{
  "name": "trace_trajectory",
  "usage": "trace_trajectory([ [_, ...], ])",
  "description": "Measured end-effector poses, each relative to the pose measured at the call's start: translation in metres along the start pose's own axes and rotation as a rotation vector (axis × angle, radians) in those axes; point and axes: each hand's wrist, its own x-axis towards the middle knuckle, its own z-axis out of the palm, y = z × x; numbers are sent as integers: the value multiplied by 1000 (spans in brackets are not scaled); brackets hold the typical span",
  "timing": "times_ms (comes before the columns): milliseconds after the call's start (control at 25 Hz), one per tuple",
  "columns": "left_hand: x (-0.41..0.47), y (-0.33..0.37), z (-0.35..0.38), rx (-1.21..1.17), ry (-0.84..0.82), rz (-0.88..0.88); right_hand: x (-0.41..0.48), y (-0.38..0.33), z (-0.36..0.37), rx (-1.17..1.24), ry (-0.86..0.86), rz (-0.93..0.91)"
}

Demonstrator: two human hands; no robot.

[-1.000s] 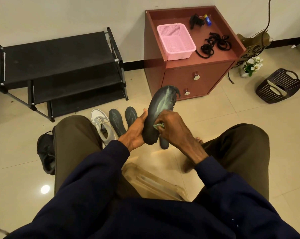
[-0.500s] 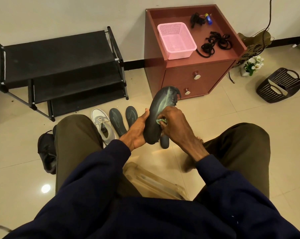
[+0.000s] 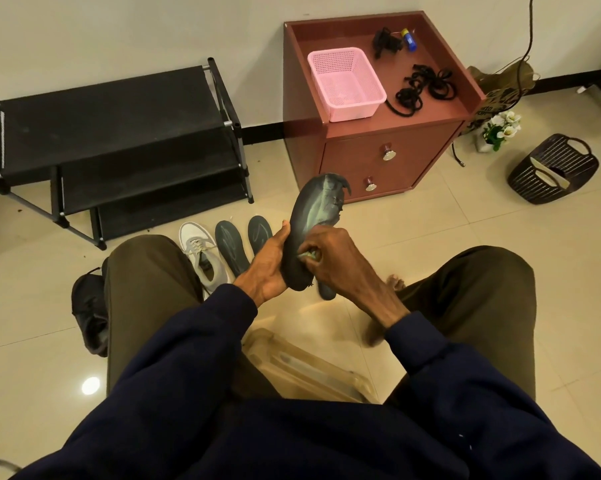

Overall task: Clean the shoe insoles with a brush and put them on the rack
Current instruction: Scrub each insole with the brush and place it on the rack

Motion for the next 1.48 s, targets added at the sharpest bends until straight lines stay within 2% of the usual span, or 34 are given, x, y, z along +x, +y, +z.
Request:
trace_trajectory([
  [80, 0, -2, -1, 7, -25, -32, -3, -7, -6, 137, -165, -13],
  [120, 0, -3, -1, 12, -34, -39, -2, -5, -8, 159, -187, -5],
  [160, 0, -4, -1, 19, -41, -37, 0, 1, -8, 130, -130, 16],
  [280, 1, -4, 3, -19, -95, -70, 9, 21, -6, -63, 224, 172],
  [320, -1, -4, 5, -25, -94, -79, 9, 21, -4, -67, 284, 190],
  [360, -3, -3, 7, -14, -83, -76, 8, 18, -1, -41, 283, 153],
  [480, -1, -2, 2, 42, -30, -41, -1, -2, 3, 109, -2, -26],
  [560, -3, -2, 1, 40, -39, -33, -2, -3, -1, 128, -105, -38],
  [600, -2, -3, 2, 44, -51, -36, 1, 2, -3, 80, -51, -16],
  [680, -3, -4, 7, 62, -63, -50, 7, 16, -7, -58, 161, 84],
  [760, -5, -6, 11, 73, -81, -61, 7, 25, -8, -100, 296, 159],
  [840, -4, -6, 10, 66, -65, -69, 3, 19, -4, -30, 245, 93],
  [960, -3, -5, 5, 54, -31, -59, -7, 4, 1, 107, -21, -54],
  [1000, -3, -5, 6, 54, -35, -57, -6, 6, -1, 105, -43, -60],
  [1160, -4, -6, 9, 85, -75, -55, 4, 32, -9, -67, 231, 180],
  [1200, -5, -7, 10, 88, -73, -56, 3, 34, -10, -78, 270, 188],
  [1240, -4, -6, 9, 89, -61, -58, 2, 32, -8, -64, 258, 153],
  [1400, -5, -5, 7, 92, -26, -33, -9, 6, 6, 35, -15, -38],
  [1480, -6, -4, 8, 90, -33, -44, -2, 14, 3, 5, 55, 16],
])
